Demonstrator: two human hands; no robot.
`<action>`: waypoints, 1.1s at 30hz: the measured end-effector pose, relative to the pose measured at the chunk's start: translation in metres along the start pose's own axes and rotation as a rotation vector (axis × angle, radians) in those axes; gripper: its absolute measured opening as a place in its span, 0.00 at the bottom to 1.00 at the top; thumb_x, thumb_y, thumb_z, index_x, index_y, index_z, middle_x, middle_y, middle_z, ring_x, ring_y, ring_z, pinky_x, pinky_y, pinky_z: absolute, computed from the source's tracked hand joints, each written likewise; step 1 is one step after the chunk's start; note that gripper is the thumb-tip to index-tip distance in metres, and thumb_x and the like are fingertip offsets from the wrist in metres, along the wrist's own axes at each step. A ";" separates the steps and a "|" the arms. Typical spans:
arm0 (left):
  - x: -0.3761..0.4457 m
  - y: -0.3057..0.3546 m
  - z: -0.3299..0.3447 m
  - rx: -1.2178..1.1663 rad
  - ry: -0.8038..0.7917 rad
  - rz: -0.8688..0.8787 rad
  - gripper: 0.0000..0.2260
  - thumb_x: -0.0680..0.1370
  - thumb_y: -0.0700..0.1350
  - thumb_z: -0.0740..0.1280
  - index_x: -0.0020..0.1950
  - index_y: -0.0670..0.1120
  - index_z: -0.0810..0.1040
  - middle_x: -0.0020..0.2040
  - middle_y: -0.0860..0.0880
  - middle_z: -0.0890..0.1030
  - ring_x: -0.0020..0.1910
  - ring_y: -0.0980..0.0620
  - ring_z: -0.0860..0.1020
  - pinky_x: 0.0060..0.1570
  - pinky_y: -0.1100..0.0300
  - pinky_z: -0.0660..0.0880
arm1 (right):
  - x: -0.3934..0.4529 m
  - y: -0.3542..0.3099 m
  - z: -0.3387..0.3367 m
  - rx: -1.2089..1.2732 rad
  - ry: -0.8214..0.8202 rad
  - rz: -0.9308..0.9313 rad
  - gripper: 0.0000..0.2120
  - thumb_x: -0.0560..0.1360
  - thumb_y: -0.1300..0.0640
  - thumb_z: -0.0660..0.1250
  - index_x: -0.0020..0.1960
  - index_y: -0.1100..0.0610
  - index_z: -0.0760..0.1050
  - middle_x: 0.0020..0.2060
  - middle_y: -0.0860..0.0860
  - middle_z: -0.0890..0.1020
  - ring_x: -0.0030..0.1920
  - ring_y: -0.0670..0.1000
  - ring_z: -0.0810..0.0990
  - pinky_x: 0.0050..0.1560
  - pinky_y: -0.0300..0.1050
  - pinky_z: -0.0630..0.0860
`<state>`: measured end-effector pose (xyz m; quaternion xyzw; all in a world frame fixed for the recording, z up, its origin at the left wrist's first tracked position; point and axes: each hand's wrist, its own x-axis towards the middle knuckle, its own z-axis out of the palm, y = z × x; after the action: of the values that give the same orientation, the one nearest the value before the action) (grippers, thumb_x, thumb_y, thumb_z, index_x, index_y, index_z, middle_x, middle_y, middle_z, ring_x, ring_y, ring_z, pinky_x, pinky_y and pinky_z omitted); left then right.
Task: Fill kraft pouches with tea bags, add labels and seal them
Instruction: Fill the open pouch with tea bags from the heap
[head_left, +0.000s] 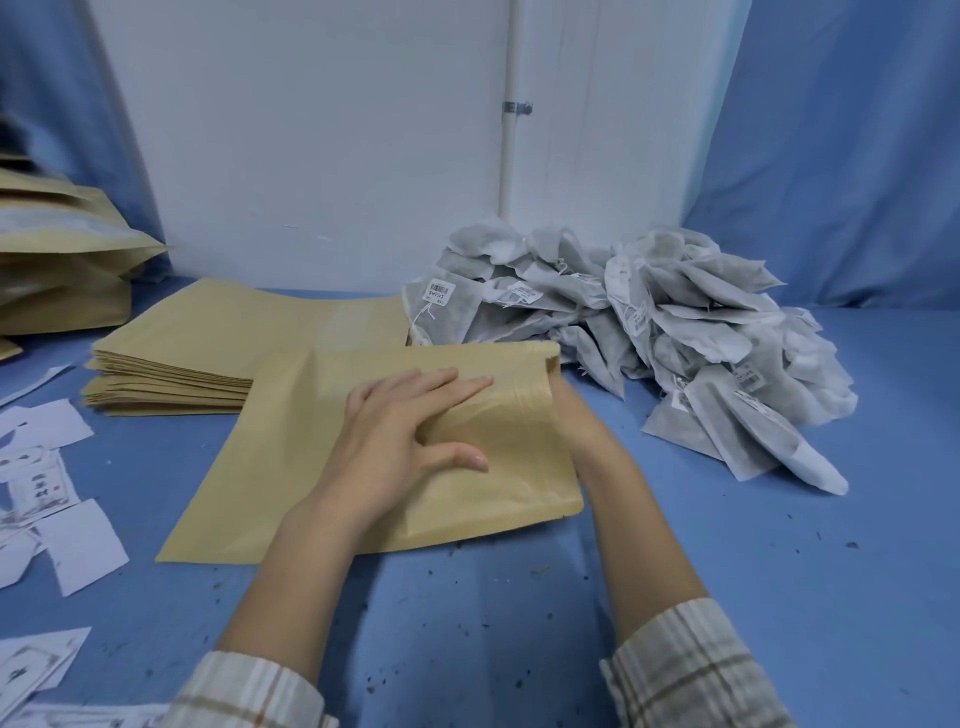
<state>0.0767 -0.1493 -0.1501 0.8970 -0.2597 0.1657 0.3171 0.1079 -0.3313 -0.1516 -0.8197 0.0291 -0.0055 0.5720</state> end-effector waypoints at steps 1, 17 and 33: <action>0.000 0.002 -0.001 0.007 0.000 0.016 0.30 0.59 0.65 0.67 0.61 0.70 0.65 0.67 0.59 0.71 0.69 0.57 0.64 0.69 0.58 0.52 | 0.001 0.000 0.005 0.014 -0.035 0.062 0.17 0.82 0.55 0.52 0.67 0.61 0.67 0.61 0.56 0.74 0.59 0.52 0.73 0.53 0.39 0.65; -0.011 -0.053 -0.046 0.184 0.239 -0.264 0.28 0.65 0.61 0.70 0.65 0.61 0.72 0.61 0.59 0.76 0.63 0.54 0.70 0.62 0.56 0.56 | 0.048 -0.029 0.044 -0.105 0.308 -0.217 0.17 0.74 0.63 0.56 0.54 0.51 0.79 0.38 0.47 0.78 0.28 0.44 0.71 0.29 0.33 0.67; -0.013 -0.059 -0.047 0.110 0.270 -0.325 0.30 0.62 0.64 0.69 0.64 0.62 0.73 0.59 0.60 0.77 0.61 0.57 0.68 0.58 0.61 0.53 | 0.041 -0.017 0.017 0.379 0.257 -0.164 0.11 0.66 0.56 0.75 0.46 0.50 0.76 0.47 0.54 0.81 0.45 0.51 0.81 0.48 0.48 0.78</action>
<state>0.0936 -0.0746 -0.1493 0.9126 -0.0576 0.2450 0.3221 0.1504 -0.3114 -0.1427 -0.6900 0.0336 -0.1616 0.7047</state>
